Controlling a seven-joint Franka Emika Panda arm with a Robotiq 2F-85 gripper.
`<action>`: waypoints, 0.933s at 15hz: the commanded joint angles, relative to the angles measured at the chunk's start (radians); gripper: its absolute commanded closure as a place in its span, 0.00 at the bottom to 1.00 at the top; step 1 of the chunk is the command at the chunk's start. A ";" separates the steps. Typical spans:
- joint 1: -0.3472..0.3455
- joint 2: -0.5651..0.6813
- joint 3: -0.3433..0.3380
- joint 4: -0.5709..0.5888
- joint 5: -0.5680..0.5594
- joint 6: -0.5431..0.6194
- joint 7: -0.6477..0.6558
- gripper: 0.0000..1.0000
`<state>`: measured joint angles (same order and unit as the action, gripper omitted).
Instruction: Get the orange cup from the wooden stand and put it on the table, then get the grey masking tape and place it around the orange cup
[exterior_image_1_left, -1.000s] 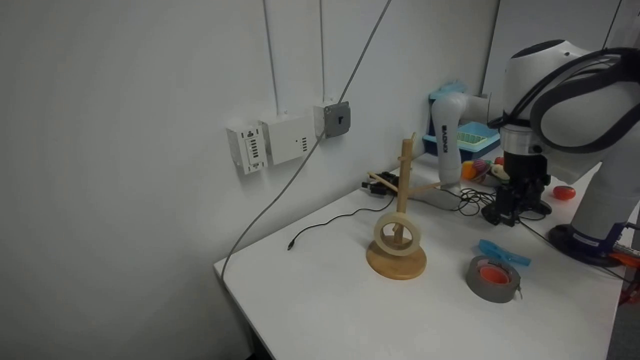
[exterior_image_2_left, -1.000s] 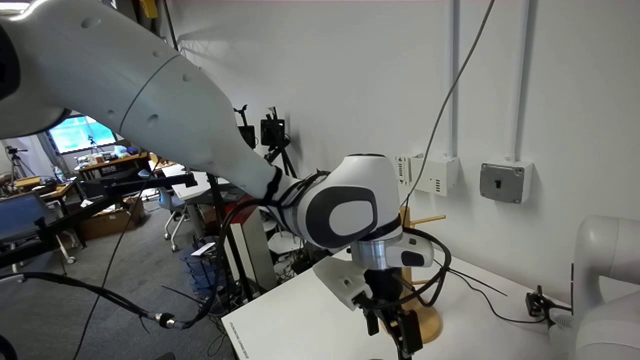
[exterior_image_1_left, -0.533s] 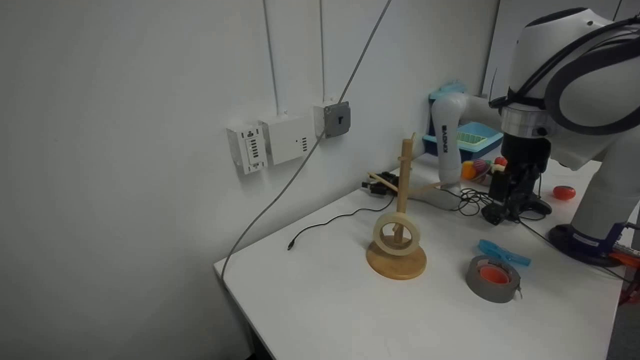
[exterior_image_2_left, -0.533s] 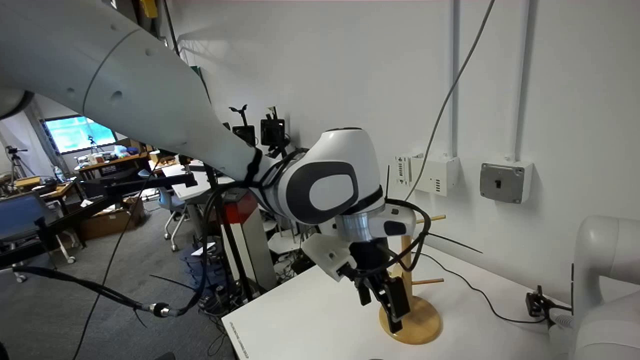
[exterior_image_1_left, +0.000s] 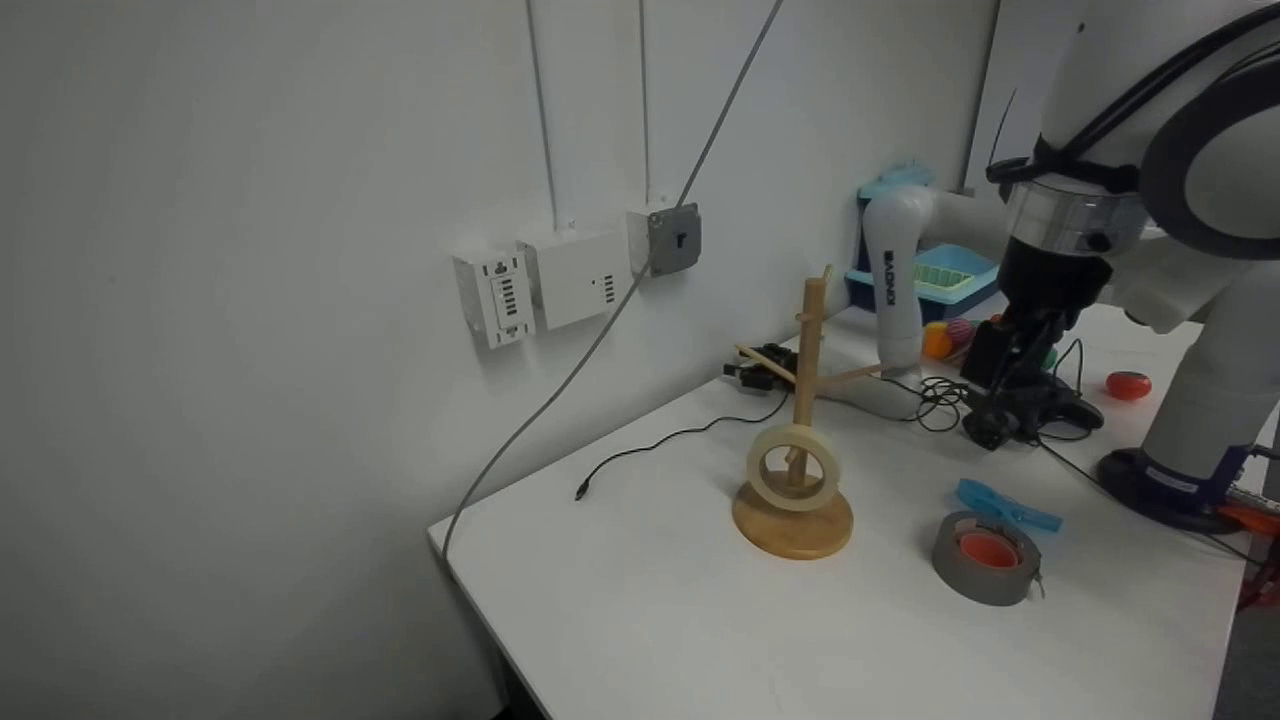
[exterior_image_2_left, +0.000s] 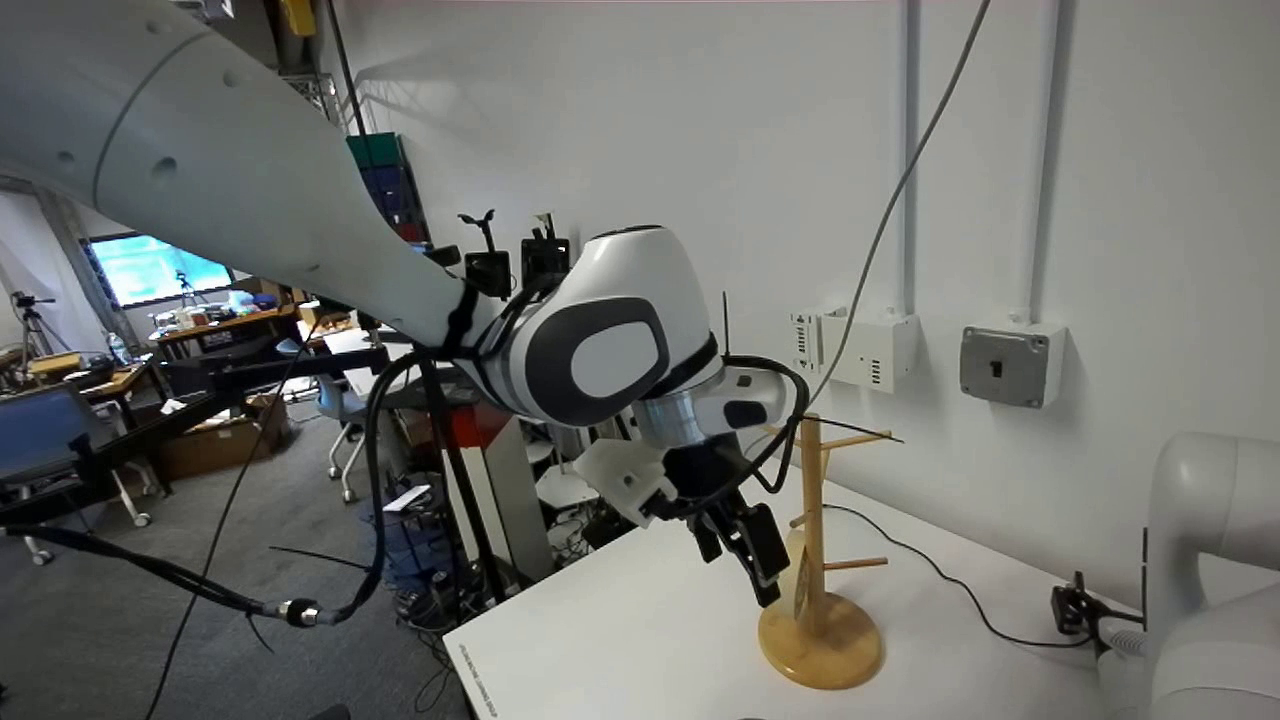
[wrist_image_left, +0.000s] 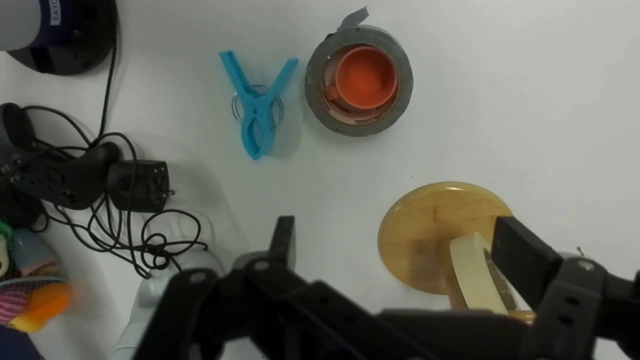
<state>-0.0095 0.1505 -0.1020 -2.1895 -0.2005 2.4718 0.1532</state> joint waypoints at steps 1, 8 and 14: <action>0.008 -0.074 0.010 -0.074 -0.048 0.056 0.051 0.00; 0.008 -0.151 0.033 -0.161 -0.117 0.112 0.162 0.00; -0.001 -0.120 0.048 -0.136 -0.106 0.090 0.160 0.00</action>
<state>-0.0040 0.0314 -0.0609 -2.3260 -0.3086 2.5640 0.3164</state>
